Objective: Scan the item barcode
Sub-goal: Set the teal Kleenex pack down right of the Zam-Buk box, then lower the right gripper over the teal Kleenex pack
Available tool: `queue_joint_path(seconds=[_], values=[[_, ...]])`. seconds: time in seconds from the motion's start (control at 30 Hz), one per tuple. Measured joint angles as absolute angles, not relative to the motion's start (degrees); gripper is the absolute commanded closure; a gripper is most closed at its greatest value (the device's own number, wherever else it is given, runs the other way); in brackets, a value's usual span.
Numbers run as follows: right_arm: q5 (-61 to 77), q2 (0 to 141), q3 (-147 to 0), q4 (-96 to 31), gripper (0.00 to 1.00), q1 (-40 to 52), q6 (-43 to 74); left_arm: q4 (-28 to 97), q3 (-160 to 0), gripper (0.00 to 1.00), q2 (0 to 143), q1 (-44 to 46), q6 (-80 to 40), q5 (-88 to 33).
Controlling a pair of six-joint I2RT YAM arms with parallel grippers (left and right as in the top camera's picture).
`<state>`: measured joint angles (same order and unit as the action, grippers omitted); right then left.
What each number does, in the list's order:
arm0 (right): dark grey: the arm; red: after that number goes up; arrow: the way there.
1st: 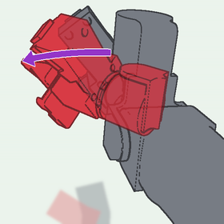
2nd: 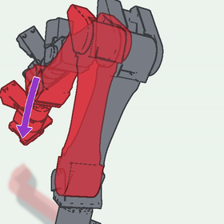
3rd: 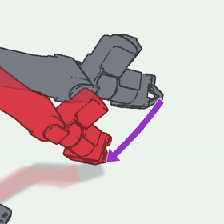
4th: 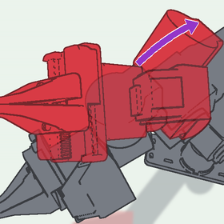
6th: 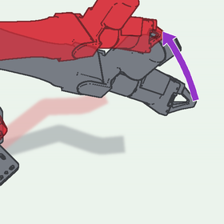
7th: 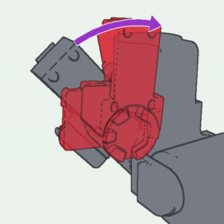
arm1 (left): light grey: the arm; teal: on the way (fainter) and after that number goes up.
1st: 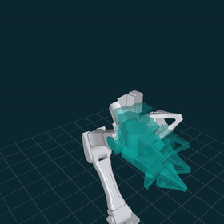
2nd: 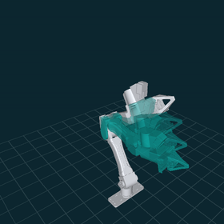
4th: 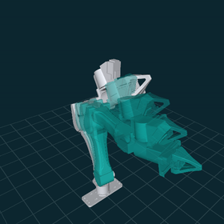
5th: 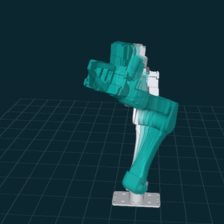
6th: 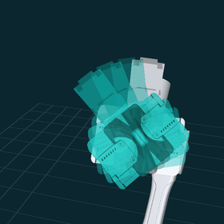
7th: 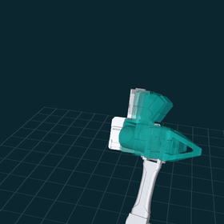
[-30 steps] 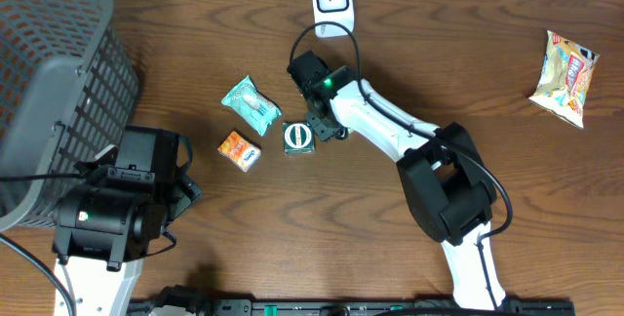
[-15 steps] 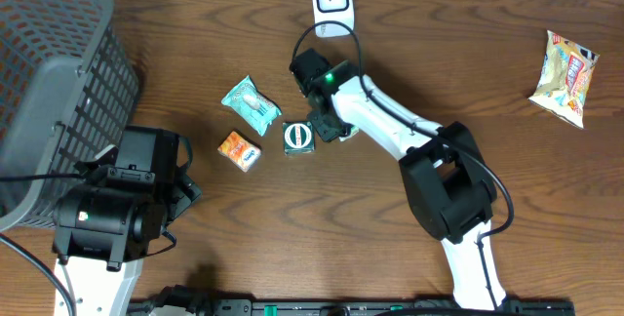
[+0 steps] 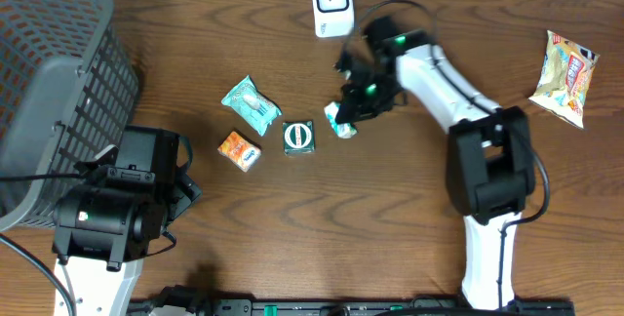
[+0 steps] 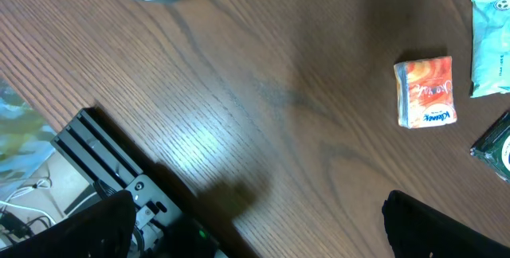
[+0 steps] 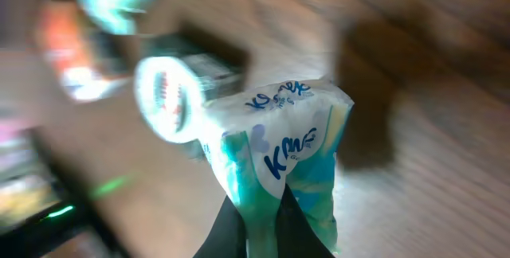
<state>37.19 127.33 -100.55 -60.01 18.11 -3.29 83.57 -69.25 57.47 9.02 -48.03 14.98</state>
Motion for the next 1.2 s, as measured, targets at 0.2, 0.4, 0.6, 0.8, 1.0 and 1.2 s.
queue_joint_path(seconds=[0.2, 0.4, 0.6, 0.8, 1.0, 1.2], values=[[54.9, 127.2, -94.7, -58.6, 0.99, 12.7, -8.3, 83.6, -69.3, 0.02, 57.5, 9.0, -48.0, 15.0], [59.8, 127.1, -83.9, -52.3, 0.96, 9.5, -8.9, 83.6, -69.3, 0.03, 57.5, 9.0, -48.0, 15.0], [55.3, 126.8, -79.9, -52.5, 0.81, 5.7, -4.3, 83.6, -69.3, 0.02, 57.5, 9.0, -48.0, 15.0], [44.7, 126.2, -84.5, -60.9, 0.74, -0.1, -0.1, 83.6, -69.3, 0.02, 57.5, 9.0, -48.0, 15.0], [41.3, 125.8, -91.6, -67.8, 0.51, -1.9, -0.6, 83.6, -69.3, 0.02, 57.5, 9.0, -48.0, 15.0], [39.6, 125.1, -92.2, -68.1, 0.45, 1.3, -3.1, 83.6, -69.3, 0.02, 57.5, 9.0, -48.0, 15.0]])
